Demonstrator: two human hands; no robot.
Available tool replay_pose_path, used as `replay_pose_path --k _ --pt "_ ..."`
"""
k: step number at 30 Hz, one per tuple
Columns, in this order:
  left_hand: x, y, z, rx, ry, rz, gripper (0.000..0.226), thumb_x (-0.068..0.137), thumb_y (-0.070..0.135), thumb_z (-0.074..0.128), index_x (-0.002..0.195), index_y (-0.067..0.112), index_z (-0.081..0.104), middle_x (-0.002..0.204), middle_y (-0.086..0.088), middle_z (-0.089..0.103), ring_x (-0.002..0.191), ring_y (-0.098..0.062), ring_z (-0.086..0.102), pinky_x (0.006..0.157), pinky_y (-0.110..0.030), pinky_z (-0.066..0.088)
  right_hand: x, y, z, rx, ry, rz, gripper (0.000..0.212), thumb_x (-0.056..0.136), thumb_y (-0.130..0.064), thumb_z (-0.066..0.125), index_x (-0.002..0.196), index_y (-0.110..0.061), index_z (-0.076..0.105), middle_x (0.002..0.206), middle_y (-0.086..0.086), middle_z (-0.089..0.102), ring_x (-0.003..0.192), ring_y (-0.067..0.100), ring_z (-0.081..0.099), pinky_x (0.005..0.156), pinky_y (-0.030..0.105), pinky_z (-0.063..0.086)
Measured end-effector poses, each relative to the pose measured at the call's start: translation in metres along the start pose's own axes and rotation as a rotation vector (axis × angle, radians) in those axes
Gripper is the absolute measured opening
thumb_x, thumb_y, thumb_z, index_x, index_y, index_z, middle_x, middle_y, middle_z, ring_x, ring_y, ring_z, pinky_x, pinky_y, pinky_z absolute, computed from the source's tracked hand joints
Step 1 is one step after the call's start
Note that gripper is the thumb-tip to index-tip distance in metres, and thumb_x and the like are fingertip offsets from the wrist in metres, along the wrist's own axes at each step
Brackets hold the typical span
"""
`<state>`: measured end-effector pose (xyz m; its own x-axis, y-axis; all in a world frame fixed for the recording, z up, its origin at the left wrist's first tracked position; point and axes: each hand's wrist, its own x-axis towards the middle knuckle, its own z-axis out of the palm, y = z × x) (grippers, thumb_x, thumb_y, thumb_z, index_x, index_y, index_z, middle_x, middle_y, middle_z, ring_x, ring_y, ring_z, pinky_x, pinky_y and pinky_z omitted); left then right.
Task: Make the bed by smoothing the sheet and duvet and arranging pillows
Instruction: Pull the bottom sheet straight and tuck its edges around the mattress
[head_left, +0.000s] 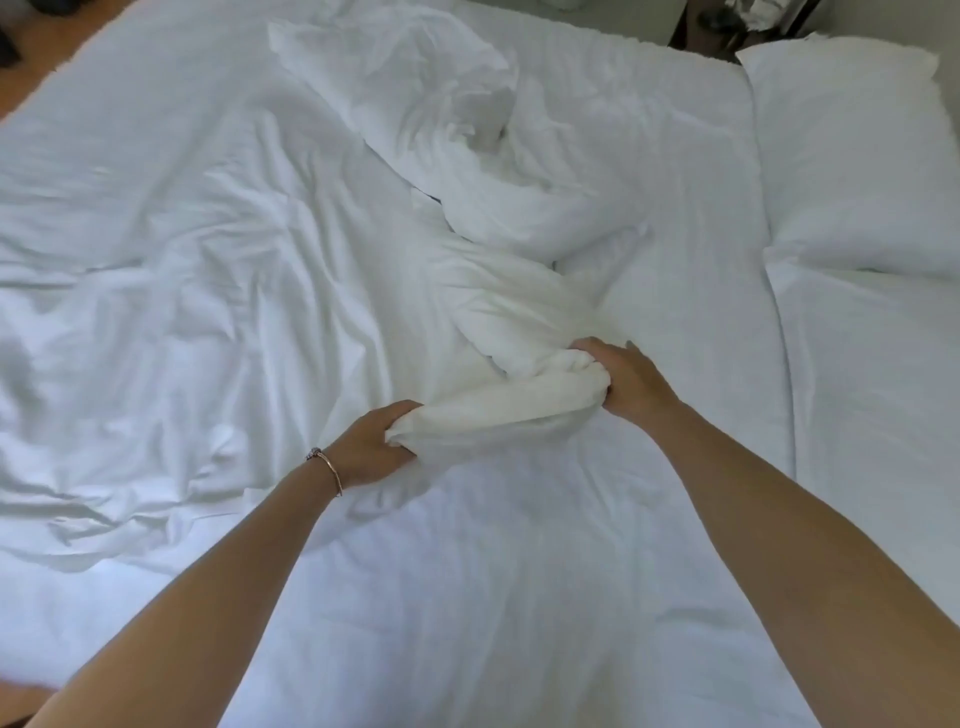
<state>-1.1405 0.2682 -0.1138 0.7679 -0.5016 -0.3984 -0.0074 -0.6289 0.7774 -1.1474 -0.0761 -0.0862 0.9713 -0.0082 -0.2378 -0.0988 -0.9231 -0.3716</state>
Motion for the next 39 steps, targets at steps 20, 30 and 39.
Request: replay_pose_path --k 20,30,39 --pt "-0.019 0.182 0.212 0.703 -0.187 0.021 0.069 0.065 0.087 0.049 0.125 0.052 0.049 0.124 0.021 0.061 0.117 -0.011 0.056 0.094 -0.029 0.044 -0.32 0.209 -0.07 -0.623 -0.298 0.043 0.053 0.057 -0.082 0.064 0.064 -0.03 0.07 0.064 -0.004 0.062 0.053 0.018 0.061 0.05 0.026 0.047" --pt "-0.095 0.143 0.193 0.743 -0.197 0.104 0.059 0.073 0.079 0.053 0.128 0.064 0.041 0.128 0.026 0.058 0.118 -0.006 0.057 0.094 -0.024 0.045 -0.376 0.158 -0.027 -0.427 -0.311 0.05 0.061 0.082 -0.077 0.039 0.119 -0.031 0.053 0.096 -0.002 0.069 0.087 0.019 0.065 0.059 0.022 0.033" --pt "-0.144 0.116 0.284 0.851 -0.524 0.057 0.074 0.076 0.081 0.046 0.142 0.059 0.021 0.126 0.013 0.061 0.114 -0.014 0.058 0.087 -0.027 0.043 -0.452 0.179 0.012 -0.526 -0.779 0.175 0.07 0.084 -0.078 0.028 0.126 -0.027 0.049 0.1 -0.005 0.058 0.086 0.018 0.057 0.072 0.029 0.036"
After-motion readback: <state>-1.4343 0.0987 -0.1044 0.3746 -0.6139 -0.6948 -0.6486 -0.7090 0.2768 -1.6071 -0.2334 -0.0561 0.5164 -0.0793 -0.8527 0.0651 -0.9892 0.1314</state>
